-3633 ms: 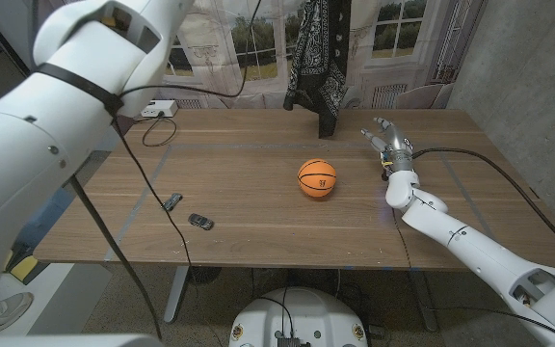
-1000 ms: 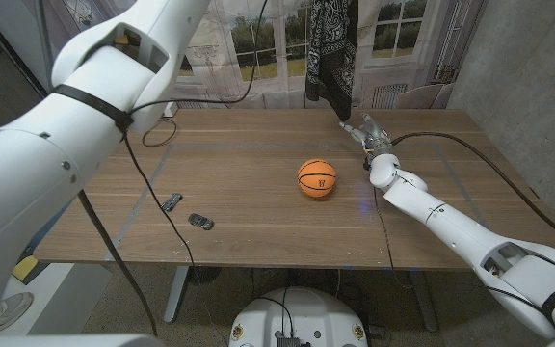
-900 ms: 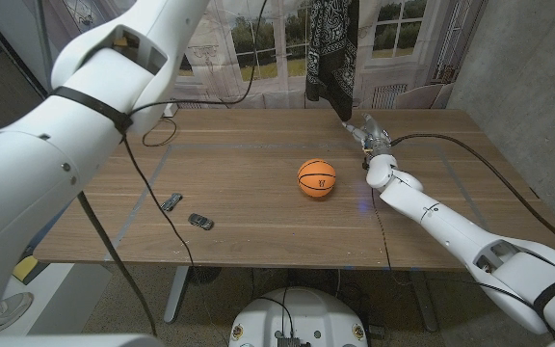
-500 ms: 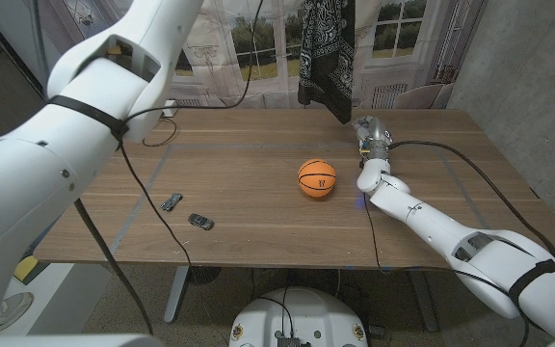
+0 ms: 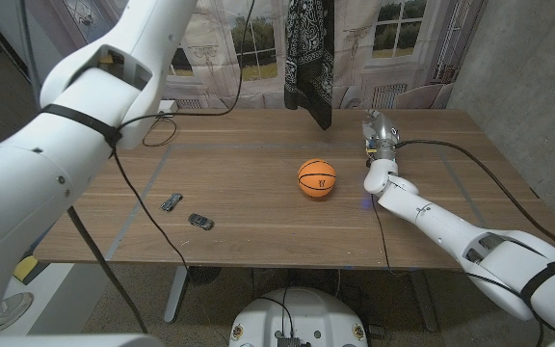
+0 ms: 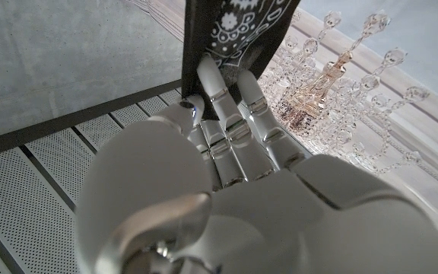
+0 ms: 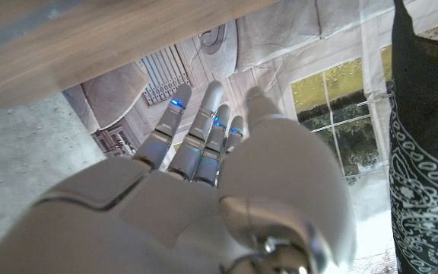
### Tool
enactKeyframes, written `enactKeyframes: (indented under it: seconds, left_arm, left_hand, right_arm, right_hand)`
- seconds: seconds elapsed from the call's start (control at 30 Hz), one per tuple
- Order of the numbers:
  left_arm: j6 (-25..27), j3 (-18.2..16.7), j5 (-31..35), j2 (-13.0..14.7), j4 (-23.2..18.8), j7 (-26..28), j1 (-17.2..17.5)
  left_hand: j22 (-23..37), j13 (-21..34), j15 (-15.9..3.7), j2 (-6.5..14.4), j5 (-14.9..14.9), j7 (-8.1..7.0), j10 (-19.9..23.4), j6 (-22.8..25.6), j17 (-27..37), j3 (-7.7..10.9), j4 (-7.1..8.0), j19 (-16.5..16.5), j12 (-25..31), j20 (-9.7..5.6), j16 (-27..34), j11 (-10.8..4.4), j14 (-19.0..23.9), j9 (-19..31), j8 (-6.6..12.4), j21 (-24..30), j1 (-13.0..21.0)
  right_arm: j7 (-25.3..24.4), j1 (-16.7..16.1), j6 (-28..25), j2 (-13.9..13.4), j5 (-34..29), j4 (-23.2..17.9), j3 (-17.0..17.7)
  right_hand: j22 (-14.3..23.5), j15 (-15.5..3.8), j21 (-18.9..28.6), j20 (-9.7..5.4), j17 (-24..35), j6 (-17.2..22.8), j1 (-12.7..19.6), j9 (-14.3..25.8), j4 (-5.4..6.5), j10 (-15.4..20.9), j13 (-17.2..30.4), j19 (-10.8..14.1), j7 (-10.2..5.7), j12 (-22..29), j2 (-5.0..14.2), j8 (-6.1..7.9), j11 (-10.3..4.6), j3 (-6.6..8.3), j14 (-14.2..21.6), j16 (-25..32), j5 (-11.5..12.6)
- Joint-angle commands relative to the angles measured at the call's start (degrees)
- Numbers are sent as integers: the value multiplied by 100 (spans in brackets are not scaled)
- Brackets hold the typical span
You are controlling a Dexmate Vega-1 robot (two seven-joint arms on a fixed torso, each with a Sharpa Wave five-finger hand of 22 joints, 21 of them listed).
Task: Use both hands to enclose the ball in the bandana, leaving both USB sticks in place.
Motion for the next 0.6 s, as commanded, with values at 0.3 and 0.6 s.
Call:
enactKeyframes:
  seconds: [0.3, 0.6]
  left_arm:
    - [-618, 284, -9, -363, 1055, -152, -397]
    - [-1140, 348, -177, -673, 1611, -412, -621]
  left_hand:
    - [23, 2783, -147, 75, -33, 17, 94, 8, 38, 40, -27, 13, 944, -17, -29, -86, 74, 10, 18, 40, -8]
    - [22, 2778, -147, 78, -46, 23, 98, 9, 60, 50, -33, 10, 942, -17, -65, -80, 71, 13, 28, 47, -12]
  right_arm:
    - [3300, 238, -718, -887, -464, -1519, -442]
    - [3129, 327, -282, -541, -399, -972, -359]
  right_hand:
    - [-32, -430, -213, -164, -251, -1097, -759, 13, 250, -948, 19, -544, -176, -538, -630, 20, -161, -660, -1052, -568, 266]
    - [-38, -341, -201, -38, -319, -1062, -1027, 12, 419, -804, 10, -475, 27, -530, -553, 92, 20, -774, -924, -557, 342]
